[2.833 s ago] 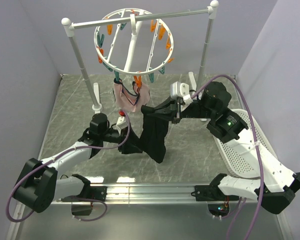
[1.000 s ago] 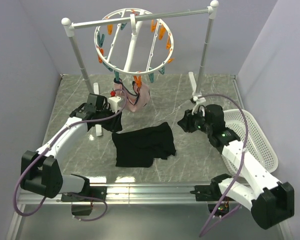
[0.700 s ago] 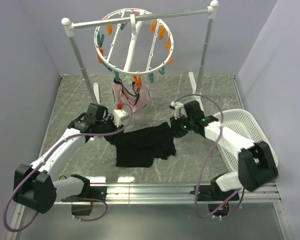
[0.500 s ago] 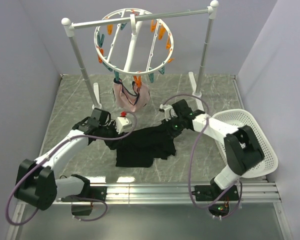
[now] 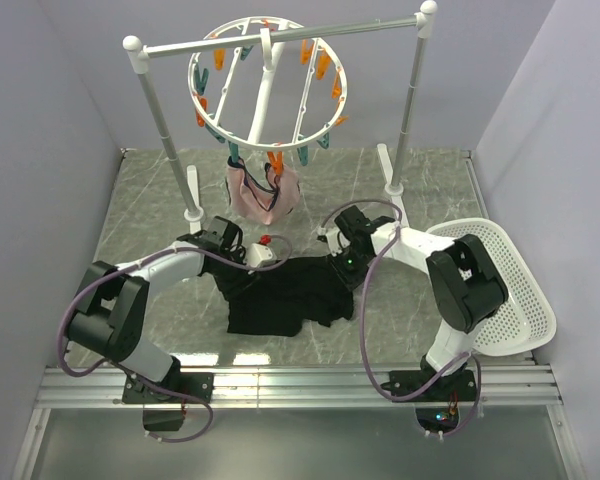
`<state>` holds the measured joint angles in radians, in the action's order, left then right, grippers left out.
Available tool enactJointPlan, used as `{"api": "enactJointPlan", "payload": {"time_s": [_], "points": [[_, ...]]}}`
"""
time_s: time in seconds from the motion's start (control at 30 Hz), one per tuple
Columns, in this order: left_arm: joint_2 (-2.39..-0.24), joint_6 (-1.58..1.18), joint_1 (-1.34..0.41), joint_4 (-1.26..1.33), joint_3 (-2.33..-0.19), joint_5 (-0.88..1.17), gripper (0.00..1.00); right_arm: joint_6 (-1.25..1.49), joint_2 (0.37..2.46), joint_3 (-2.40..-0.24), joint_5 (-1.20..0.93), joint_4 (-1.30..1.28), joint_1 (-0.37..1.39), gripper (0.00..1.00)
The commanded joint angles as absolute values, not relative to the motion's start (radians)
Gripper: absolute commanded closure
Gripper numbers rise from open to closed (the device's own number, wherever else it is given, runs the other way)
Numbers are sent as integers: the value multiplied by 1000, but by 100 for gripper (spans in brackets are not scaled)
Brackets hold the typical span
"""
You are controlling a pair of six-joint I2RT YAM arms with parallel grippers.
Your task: Clip the underwear to the hanger
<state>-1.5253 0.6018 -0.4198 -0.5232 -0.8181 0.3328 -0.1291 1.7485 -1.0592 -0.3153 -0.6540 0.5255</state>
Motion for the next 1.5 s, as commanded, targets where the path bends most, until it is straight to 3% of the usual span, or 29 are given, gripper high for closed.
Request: {"api": "enactJointPlan", "payload": {"time_s": [0.0, 0.17, 0.27, 0.33, 0.37, 0.57, 0.77, 0.97, 1.13, 1.47], "points": [[-1528, 692, -423, -554, -828, 262, 44, -164, 1701, -1084, -304, -805, 525, 68], [-1441, 778, -425, -604, -798, 210, 44, -270, 1616, -1048, -273, -890, 503, 64], [-1331, 772, -425, -638, -793, 302, 43, -287, 1524, -1061, -323, -894, 499, 60], [-1267, 730, -425, -643, -798, 408, 39, -270, 1477, -1103, -366, -864, 499, 56], [-1208, 718, -425, -646, -807, 446, 31, -262, 1442, -1126, -403, -858, 499, 52], [-1016, 479, -425, -602, -877, 664, 26, -175, 1297, -1252, -428, -599, 434, 49], [-885, 56, -425, -232, -905, 654, 22, -92, 1200, -1243, -491, -186, 354, 41], [-951, -94, -426, 72, -930, 643, 8, -74, 1314, -1305, -553, 69, 311, 37], [-1025, -166, -428, 267, -922, 482, 9, -19, 1442, -1402, -589, 152, 298, 37], [-1114, -181, -428, 227, -1034, 482, 12, 44, 1566, -1512, -647, 242, 301, 38]]}}
